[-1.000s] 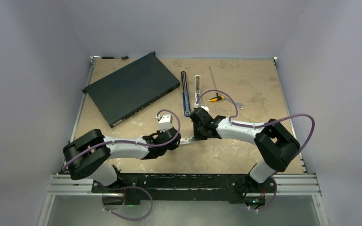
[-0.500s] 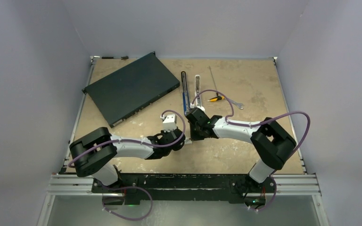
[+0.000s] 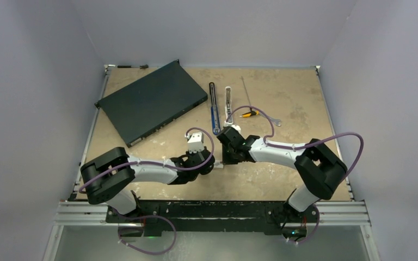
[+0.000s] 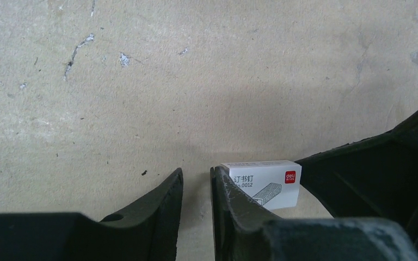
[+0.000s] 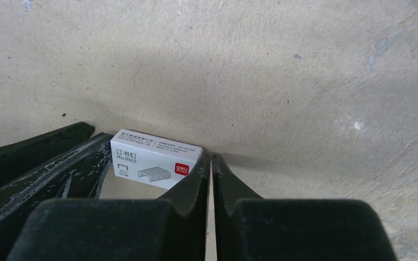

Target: Unload the staples from the stapler

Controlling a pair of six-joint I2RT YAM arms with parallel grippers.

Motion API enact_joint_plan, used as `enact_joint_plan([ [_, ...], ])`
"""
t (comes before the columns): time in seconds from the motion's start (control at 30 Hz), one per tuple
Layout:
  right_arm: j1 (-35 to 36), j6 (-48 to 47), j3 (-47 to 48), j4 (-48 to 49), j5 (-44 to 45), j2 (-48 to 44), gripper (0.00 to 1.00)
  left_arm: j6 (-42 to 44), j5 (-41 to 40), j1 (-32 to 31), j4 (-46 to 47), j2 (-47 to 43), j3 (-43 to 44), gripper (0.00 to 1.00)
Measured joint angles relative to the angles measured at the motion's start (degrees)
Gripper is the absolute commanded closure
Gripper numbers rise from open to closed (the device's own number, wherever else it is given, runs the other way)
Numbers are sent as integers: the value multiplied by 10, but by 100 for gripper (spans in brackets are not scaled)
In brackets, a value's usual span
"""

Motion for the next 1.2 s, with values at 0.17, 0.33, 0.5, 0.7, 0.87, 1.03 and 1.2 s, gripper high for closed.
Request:
enact_joint_plan([
  [0.17, 9, 9, 0, -17, 25, 0, 93, -9, 3, -3, -4, -5, -1, 73],
  [0.33, 11, 11, 0, -18, 37, 0, 93, -11, 10, -4, -7, -11, -6, 73],
  [0.5, 12, 22, -2, -20, 47, -1, 89, -12, 13, -5, -6, -15, -10, 73],
  [0.7, 12, 26, -2, -36, 59, -4, 89, -13, 13, -5, -5, -16, -12, 73],
  [0.87, 12, 20, -11, -22, 47, -10, 91, -13, 14, -5, -5, -16, -12, 73],
  [1.03, 12, 17, -28, 9, 13, -20, 92, -11, 16, -6, -3, -16, -12, 73],
  [1.2, 8, 15, -42, 38, -6, -24, 95, -8, 14, -10, -3, -14, -13, 74],
])
